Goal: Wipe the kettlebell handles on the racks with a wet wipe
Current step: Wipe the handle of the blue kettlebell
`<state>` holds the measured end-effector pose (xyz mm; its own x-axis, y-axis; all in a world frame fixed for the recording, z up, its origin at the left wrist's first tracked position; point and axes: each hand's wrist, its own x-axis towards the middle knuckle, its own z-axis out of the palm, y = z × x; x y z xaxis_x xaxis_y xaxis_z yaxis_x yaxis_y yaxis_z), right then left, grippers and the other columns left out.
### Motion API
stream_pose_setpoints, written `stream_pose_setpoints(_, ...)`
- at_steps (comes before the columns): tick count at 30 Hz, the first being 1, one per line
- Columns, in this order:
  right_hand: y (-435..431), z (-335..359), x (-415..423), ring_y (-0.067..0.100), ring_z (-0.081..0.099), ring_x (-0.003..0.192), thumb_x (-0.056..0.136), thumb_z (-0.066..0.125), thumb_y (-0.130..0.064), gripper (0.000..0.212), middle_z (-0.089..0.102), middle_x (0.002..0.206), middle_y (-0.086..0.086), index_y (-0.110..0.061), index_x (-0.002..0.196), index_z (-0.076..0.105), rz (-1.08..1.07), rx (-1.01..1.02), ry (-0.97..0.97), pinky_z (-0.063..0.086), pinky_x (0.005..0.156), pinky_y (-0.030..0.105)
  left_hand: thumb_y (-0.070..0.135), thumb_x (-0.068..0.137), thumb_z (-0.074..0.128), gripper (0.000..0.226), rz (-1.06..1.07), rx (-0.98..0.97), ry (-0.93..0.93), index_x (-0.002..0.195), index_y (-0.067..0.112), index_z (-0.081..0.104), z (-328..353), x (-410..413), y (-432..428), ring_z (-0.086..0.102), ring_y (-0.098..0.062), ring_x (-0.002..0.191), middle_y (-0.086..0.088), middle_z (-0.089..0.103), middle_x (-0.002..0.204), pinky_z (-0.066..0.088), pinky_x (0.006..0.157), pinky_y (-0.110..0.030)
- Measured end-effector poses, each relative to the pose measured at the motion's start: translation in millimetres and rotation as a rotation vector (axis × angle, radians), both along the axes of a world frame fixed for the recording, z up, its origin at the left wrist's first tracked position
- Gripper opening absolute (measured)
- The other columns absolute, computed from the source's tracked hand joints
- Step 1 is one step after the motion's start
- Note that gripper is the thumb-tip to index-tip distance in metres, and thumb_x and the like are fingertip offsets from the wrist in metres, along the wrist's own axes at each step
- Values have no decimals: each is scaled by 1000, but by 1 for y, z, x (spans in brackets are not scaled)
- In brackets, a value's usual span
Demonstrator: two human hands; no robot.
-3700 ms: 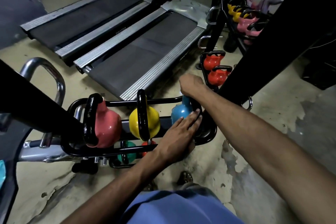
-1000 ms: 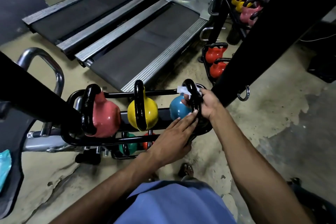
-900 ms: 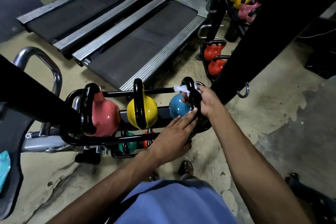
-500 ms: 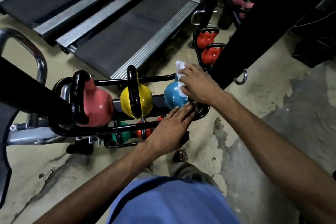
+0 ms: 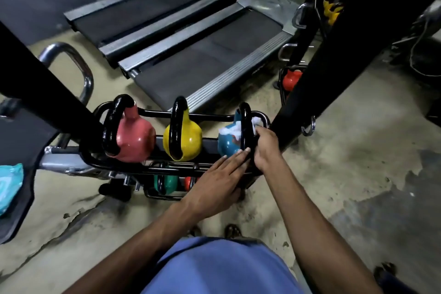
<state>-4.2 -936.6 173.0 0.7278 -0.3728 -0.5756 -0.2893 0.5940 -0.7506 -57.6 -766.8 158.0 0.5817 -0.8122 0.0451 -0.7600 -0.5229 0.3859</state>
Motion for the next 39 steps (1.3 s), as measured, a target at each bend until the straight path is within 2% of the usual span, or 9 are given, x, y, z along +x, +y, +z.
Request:
stream_pose_setpoints(3, -10, 15, 13, 24, 67, 53, 103, 34, -16, 43, 71, 72, 19, 3, 85, 69, 76, 278, 0, 60, 57, 35, 28, 92, 54, 81, 24, 33, 7, 163, 16, 17, 3, -6, -5, 0, -9, 158, 2, 0, 173, 18, 127, -39)
stream_pose_setpoints(5, -3, 17, 15, 26, 65, 53, 100, 38, -14, 36, 69, 70, 19, 0, 83, 67, 33, 182, 4, 57, 56, 37, 26, 89, 53, 82, 52, 46, 3, 163, 15, 18, 5, -9, -8, 0, -10, 158, 2, -1, 173, 19, 127, -39)
stream_pose_setpoints(10, -4, -8, -7, 17, 64, 86, 95, 59, -19, 9, 68, 97, 2, -12, 92, 63, 15, -1004, -182, 50, 80, 30, 24, 90, 55, 85, 142, 41, 6, 164, 20, 12, 5, -21, -17, -2, -8, 158, 5, -4, 173, 16, 128, -38)
stream_pose_setpoints(15, -24, 9, 0, 22, 58, 98, 90, 62, -18, 17, 59, 105, 3, -12, 103, 70, 354, -1541, -419, 51, 86, 35, 27, 94, 54, 72, 197, -69, 24, 161, 15, 29, 8, -27, -23, 13, -10, 157, 2, 14, 172, 22, 126, -37)
stream_pose_setpoints(22, -36, 58, -25, 21, 70, 58, 90, 75, -9, 18, 73, 83, 7, -9, 106, 69, 478, -843, -371, 60, 57, 34, 19, 97, 70, 47, 690, -706, 389, 143, 21, 60, 56, -12, -16, 57, 1, 127, 10, 62, 140, 50, 105, -24)
stream_pose_setpoints(26, -20, 72, -42, 15, 70, 77, 92, 68, 4, 12, 73, 87, 10, -8, 92, 72, 485, -562, -481, 57, 63, 24, 33, 91, 74, 58, 661, -903, 885, 145, 19, 56, 82, 11, -14, 67, -14, 121, 4, 71, 130, 54, 104, -40)
stream_pose_setpoints(32, -16, 85, -61, 20, 71, 99, 84, 62, 8, 36, 70, 113, -3, -15, 108, 75, 634, -707, -485, 60, 81, 39, 13, 95, 73, 23, 659, -944, 852, 118, 12, 73, 87, 20, -9, 74, -21, 96, -6, 78, 106, 59, 78, -26)
stream_pose_setpoints(36, -10, 76, -77, 9, 61, 107, 83, 69, 4, 42, 61, 118, -4, -16, 120, 69, 712, -1333, -598, 50, 91, 20, 16, 92, 74, 12, 677, -935, 974, 103, 14, 77, 75, 25, -5, 72, -25, 93, -12, 77, 102, 59, 88, -43)
stream_pose_setpoints(39, -15, 72, -72, 11, 62, 94, 88, 70, -4, 24, 65, 106, 0, -12, 111, 72, 656, -1490, -644, 50, 83, 21, 17, 95, 68, 12, 634, -931, 1101, 101, 16, 78, 70, 21, -4, 72, -26, 93, -11, 77, 99, 54, 98, -50)
